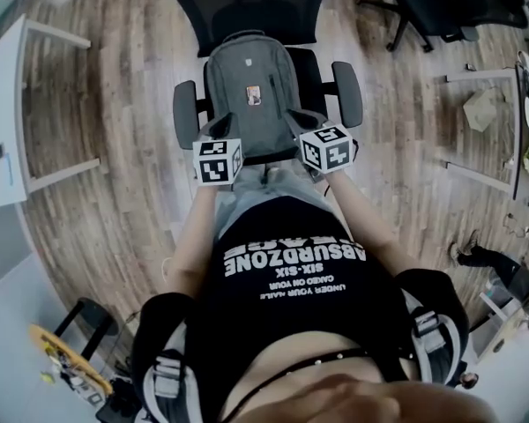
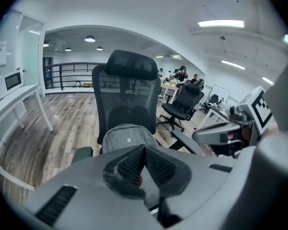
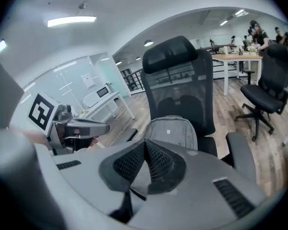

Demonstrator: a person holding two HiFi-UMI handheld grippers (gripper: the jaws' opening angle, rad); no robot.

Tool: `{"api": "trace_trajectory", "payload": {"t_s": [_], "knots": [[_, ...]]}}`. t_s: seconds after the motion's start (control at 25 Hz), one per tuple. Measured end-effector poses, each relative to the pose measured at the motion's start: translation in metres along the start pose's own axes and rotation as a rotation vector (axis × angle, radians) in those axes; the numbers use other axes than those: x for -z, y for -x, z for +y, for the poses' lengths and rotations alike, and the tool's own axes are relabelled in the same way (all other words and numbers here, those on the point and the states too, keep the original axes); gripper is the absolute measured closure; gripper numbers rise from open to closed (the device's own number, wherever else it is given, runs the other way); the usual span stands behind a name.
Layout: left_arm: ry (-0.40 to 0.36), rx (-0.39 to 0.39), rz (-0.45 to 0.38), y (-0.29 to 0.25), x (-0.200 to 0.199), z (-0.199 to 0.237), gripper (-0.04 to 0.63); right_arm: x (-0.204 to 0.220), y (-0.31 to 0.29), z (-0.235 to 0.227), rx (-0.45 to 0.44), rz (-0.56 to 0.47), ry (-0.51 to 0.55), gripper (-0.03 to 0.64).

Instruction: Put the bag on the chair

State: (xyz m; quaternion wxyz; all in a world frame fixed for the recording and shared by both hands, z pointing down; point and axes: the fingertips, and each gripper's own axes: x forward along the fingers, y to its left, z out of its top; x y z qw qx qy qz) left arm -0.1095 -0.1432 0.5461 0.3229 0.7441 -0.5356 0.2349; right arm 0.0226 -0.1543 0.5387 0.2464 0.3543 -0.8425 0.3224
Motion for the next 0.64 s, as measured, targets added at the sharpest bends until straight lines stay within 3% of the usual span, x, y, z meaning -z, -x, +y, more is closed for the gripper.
{"api": "trace_trajectory", "payload": {"t_s": [0.24, 0.64], "knots": [[-0.034, -0.069, -0.037, 0.022, -0.008, -0.008, 0.578, -0.007, 0.019, 0.013, -0.024, -0.020, 0.087, 0.600], [-0.052, -0.047, -0.071, 0.042, -0.006, -0.034, 0.578, -0.012, 0.051, 0.010, -0.022, -0.068, 0.216, 0.600]]}}
